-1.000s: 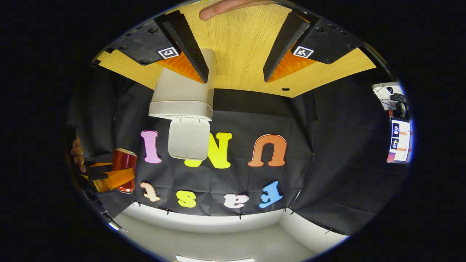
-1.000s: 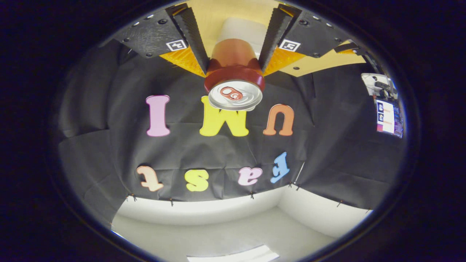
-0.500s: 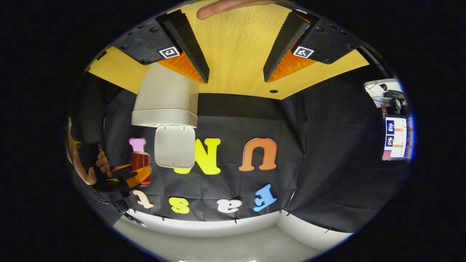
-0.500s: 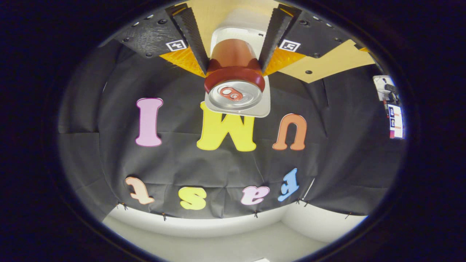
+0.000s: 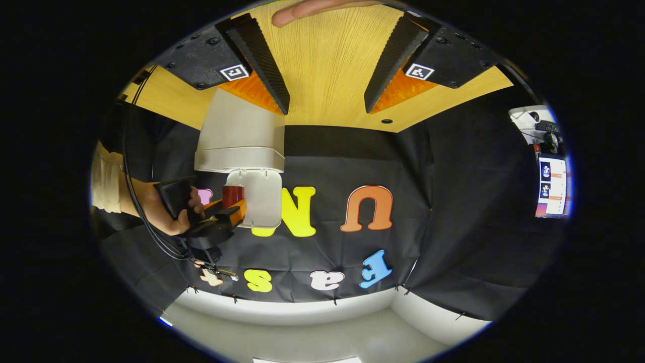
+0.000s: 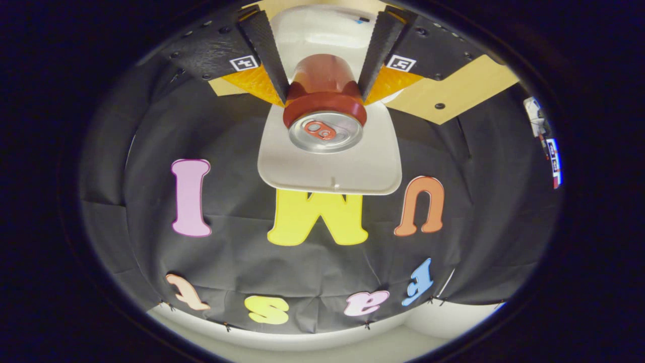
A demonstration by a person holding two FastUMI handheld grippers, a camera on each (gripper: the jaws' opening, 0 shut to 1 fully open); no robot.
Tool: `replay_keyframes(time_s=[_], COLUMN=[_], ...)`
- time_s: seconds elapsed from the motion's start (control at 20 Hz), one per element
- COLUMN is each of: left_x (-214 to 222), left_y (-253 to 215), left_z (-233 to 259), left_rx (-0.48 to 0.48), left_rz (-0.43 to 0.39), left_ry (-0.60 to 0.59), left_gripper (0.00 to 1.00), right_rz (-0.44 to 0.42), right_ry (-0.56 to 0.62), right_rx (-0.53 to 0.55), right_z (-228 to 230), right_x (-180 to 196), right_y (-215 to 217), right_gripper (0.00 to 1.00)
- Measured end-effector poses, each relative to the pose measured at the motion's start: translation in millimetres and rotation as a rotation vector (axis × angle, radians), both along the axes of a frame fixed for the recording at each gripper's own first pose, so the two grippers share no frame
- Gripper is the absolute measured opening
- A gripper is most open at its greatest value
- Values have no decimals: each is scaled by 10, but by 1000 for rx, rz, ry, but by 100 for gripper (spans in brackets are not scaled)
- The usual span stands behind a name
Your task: Press the lid of the desktop garbage bin to open it, pick up the crumpled paper on the desktop and throw it into the bin, then pick up the pop can on the desktop and drop it into the bin, and finally close the garbage bin lid.
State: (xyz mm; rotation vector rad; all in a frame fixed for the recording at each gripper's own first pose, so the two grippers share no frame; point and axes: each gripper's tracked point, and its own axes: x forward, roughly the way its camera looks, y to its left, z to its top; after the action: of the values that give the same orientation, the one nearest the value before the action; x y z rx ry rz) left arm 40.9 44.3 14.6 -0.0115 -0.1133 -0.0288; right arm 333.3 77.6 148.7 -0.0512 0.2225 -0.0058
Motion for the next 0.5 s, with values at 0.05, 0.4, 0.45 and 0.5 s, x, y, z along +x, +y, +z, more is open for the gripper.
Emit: replay_keyframes(time_s=[0.05,0.4,0.45,0.5], left_x=[-1,14,23,24], left_y=[4,62,82,129], left_z=[-9,-5,-4,-8], left_rx=[-4,-25,-24,-23], left_rz=[-1,3,6,15], left_ry=[3,10,12,13], left_gripper=[96,96,97,97], right_rz=[-3,6,0,5], right_ry=[5,51,57,63], right_rx=[-10,2,-2,-2], right_z=[-22,-99,-89,-90], right_x=[35,120,115,91], right_y=[31,289,289,310], right_gripper=[77,77,77,77])
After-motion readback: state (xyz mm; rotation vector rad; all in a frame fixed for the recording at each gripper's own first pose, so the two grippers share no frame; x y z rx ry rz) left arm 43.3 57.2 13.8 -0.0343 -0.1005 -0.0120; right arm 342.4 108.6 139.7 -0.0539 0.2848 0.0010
